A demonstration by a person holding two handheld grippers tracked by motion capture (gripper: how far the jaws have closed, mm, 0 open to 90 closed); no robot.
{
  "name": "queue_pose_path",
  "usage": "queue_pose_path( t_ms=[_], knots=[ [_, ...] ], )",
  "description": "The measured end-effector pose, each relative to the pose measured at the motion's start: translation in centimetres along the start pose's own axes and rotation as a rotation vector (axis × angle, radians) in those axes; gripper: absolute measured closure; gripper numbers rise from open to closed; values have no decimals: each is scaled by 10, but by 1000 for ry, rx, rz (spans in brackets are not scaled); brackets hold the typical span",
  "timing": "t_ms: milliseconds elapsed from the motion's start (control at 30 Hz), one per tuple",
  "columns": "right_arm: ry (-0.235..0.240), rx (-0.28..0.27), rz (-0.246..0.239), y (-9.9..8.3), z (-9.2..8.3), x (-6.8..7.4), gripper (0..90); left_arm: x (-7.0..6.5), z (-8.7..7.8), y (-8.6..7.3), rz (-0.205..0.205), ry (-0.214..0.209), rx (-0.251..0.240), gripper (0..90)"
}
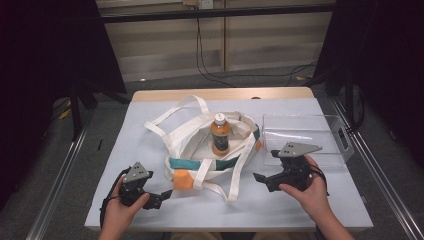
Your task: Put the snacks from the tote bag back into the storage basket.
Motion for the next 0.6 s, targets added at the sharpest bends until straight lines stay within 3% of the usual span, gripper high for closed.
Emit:
queue_pose_path(
  t_ms=[233, 600],
  knots=[
    [-11, 0, 20, 4, 1, -2, 10, 0, 0, 0, 1, 1, 3, 37],
    [-26, 19, 30, 32, 21, 6, 26, -2, 0, 0, 4, -3, 5, 37]
  ],
)
Point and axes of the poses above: each handheld gripper's, and its own axes: z roughly forward along the jaws, y roughly out of its top, x roughly to its left, the point moved 2 cm from there along z, roughly forward along the jaws, and after that the axes turned 2 degrees about -z, right-handed, at the moved point
